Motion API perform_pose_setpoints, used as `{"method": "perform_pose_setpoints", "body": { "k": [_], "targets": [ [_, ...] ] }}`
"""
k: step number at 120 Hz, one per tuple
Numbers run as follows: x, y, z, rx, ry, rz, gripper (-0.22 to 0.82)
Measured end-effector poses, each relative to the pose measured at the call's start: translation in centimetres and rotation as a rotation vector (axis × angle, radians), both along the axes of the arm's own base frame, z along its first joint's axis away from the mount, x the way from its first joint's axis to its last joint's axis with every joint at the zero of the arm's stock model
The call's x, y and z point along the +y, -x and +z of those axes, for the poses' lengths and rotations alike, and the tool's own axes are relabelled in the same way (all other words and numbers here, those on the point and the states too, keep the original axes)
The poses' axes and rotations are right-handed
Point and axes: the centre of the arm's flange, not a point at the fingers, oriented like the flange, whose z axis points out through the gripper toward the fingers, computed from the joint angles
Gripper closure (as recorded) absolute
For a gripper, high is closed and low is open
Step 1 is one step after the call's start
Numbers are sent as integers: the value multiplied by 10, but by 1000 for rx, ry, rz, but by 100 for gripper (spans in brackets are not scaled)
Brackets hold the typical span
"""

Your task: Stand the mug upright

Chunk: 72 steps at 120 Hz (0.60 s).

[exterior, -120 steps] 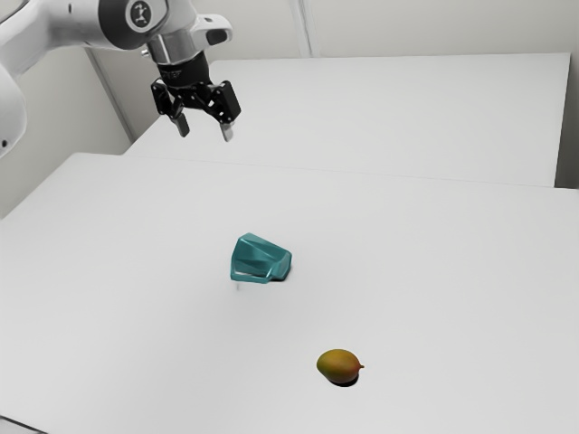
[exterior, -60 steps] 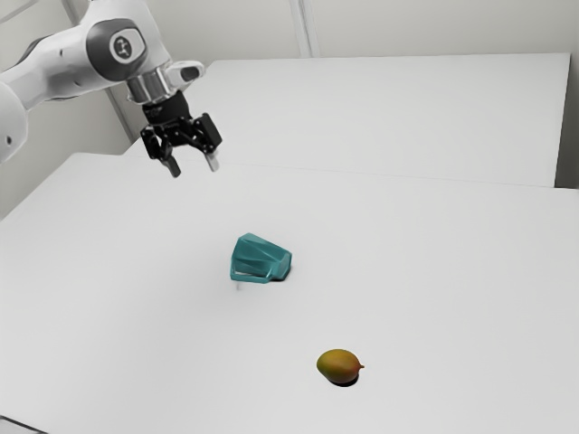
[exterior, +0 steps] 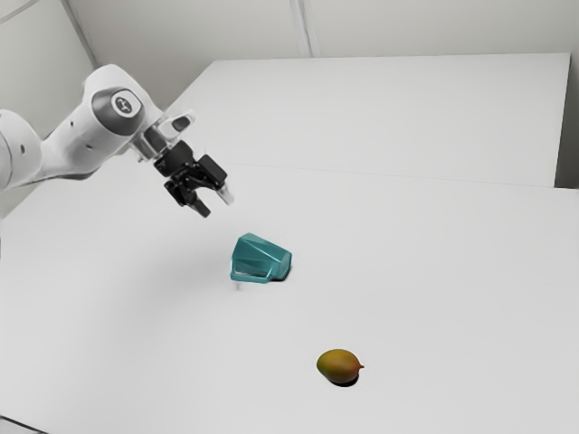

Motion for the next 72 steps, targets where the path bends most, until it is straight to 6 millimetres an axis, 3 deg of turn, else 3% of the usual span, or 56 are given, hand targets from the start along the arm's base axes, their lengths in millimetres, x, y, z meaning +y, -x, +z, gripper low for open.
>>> {"method": "perform_pose_setpoints", "body": {
  "k": [24,51,72],
  "targets": [
    [7,-2,-48,-21,64,-26,0],
    [25,-6,-77,-48,126,-42,0],
    [27,-10,-102,-40,207,-63,0]
  ]
}}
